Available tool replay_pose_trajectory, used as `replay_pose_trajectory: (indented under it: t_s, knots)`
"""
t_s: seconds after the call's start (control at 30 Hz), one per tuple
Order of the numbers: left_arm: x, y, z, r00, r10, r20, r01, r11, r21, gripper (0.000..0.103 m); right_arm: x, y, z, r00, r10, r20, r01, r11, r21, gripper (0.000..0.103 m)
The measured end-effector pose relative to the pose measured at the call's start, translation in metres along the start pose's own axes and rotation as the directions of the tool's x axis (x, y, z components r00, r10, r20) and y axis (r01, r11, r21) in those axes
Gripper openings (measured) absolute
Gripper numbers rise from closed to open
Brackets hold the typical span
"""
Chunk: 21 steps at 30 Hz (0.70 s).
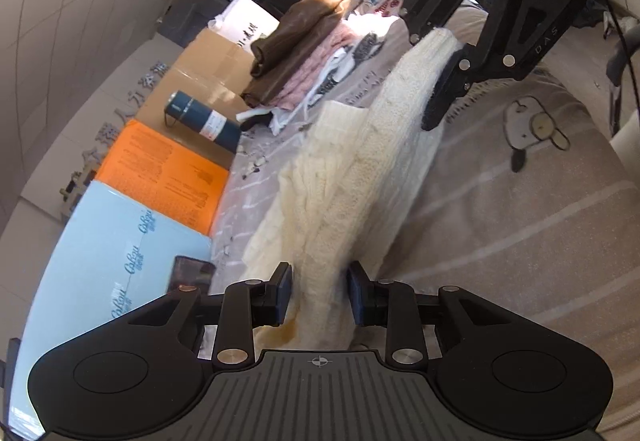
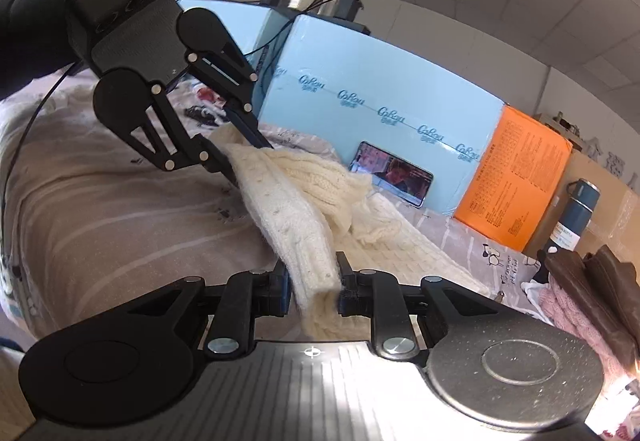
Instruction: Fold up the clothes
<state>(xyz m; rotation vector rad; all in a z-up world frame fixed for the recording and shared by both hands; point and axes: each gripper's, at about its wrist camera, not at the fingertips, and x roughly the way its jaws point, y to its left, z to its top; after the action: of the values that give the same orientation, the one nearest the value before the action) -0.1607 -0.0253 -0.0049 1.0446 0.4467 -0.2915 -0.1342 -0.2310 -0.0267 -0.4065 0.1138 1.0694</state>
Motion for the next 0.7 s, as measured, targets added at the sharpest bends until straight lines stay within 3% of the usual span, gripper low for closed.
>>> replay_pose_trajectory:
  t_s: [0.17, 0.3, 0.37, 0.47, 0.53, 0.57, 0.6, 0.7]
  knots:
    - [0.027, 0.030, 0.012, 0.998, 0.062, 0.027, -0.061, 0.997, -0.042, 0.032, 0.002, -0.027, 0.010, 0.994, -0.063, 0.087, 0.040, 0.968, 0.248, 0.019]
    - [0.054, 0.047, 0.014, 0.997, 0.068, 0.042, -0.063, 0.991, -0.115, 0.037, 0.010, -0.053, 0.014, 0.993, -0.068, 0.100, 0.019, 0.903, 0.429, 0.019]
    - [0.066, 0.054, 0.011, 0.993, 0.103, 0.058, -0.092, 0.981, -0.172, 0.061, 0.015, -0.070, 0.015, 0.993, -0.071, 0.098, 0.011, 0.859, 0.512, 0.019]
    - [0.074, 0.070, -0.002, 0.985, 0.155, 0.077, -0.121, 0.933, -0.339, 0.079, 0.023, -0.094, 0.015, 0.993, -0.075, 0.088, 0.006, 0.794, 0.608, 0.019]
    - [0.075, 0.082, -0.015, 0.978, 0.186, 0.091, -0.121, 0.870, -0.479, 0.080, 0.029, -0.109, 0.012, 0.994, -0.085, 0.071, 0.018, 0.758, 0.652, 0.019]
    - [0.073, 0.087, -0.023, 0.974, 0.202, 0.102, -0.113, 0.825, -0.554, 0.083, 0.034, -0.116, 0.010, 0.994, -0.095, 0.055, 0.034, 0.743, 0.669, 0.019]
    - [0.073, 0.093, -0.032, 0.970, 0.216, 0.113, -0.098, 0.770, -0.631, 0.083, 0.038, -0.121, 0.008, 0.994, -0.104, 0.041, 0.048, 0.731, 0.680, 0.019]
    - [0.080, 0.105, -0.058, 0.971, 0.208, 0.122, -0.019, 0.569, -0.822, 0.087, 0.053, -0.136, 0.003, 0.993, -0.119, 0.002, 0.081, 0.694, 0.715, 0.019]
